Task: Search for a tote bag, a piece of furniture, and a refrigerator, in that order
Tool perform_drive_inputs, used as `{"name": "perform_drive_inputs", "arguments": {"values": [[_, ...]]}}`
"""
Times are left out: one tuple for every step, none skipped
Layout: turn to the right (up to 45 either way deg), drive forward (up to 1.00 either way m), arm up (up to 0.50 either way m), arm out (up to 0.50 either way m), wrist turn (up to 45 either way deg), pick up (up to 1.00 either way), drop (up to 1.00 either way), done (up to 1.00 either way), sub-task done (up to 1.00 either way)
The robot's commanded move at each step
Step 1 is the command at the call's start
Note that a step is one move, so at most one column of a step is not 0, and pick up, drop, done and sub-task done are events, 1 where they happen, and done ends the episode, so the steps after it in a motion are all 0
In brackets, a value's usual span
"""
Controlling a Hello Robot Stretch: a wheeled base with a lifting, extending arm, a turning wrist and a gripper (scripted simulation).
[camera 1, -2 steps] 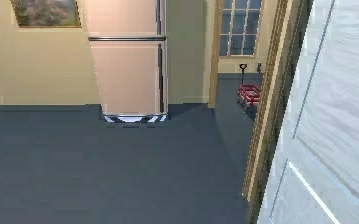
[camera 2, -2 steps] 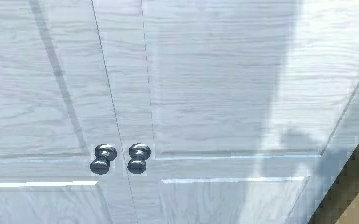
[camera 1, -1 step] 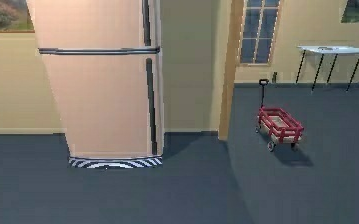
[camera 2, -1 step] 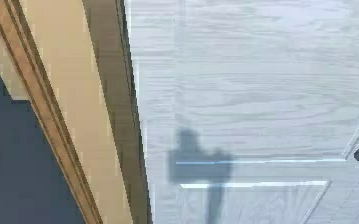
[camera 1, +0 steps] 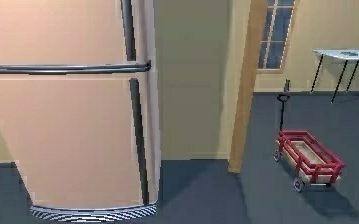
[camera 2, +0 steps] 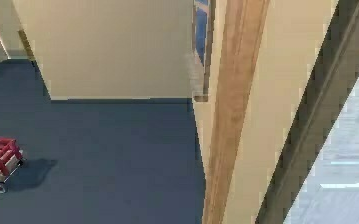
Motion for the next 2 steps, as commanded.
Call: {"name": "perform_drive_inputs", "arguments": {"values": [[36.0,0.0,0.0,0.0,0.0,0.0,0.0,0.0,0.0],[0.0,0.4,0.0,0.0,0.0,0.0,0.0,0.0,0.0]]}}
